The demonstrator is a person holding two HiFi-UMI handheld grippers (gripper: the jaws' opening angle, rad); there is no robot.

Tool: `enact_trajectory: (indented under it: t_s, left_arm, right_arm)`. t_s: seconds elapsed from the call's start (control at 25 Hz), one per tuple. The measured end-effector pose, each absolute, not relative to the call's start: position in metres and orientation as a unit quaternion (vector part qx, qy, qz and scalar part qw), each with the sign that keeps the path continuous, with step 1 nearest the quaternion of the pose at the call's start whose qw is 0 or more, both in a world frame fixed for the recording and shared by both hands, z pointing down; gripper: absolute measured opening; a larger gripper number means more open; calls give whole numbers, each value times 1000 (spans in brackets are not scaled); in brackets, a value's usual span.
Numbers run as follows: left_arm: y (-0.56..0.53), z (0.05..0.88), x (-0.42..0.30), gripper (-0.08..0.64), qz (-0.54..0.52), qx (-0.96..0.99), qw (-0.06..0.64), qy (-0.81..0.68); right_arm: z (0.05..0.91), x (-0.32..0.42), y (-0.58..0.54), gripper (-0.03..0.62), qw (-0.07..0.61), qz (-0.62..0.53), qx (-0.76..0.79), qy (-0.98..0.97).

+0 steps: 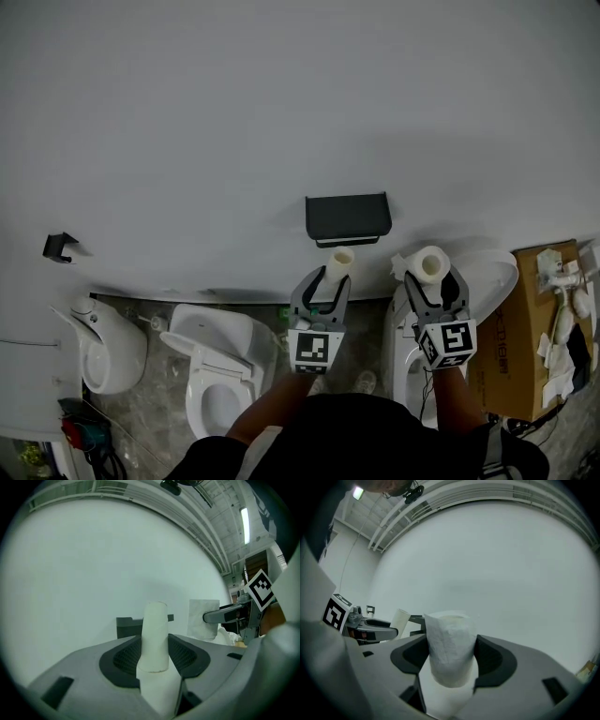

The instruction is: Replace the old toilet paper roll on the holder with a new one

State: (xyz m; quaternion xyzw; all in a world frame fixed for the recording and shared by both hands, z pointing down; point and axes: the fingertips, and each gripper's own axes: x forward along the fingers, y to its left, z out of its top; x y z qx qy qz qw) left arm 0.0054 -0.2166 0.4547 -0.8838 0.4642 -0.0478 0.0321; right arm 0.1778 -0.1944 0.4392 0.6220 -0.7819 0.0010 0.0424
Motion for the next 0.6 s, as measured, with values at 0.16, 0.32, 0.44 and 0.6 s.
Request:
enact_trajectory:
  t_s: [0.16, 0.32, 0.44, 0.6]
  left_arm:
    - [-219, 449, -12, 176, -28, -875, 3, 484]
    - [-222, 447, -24, 176, -26, -868, 0, 495]
    - [-225, 452, -33, 176, -28, -863, 8, 505]
    - [-226, 445, -40, 178, -20, -859, 2, 512]
  right_arm:
    - [437, 169, -205, 288, 39, 0, 612, -790]
    - [437, 158, -212, 288, 38, 0, 601, -798]
    - [435, 150, -217, 288, 34, 0, 593, -805]
    - [434, 144, -221, 288, 29, 1, 589, -808]
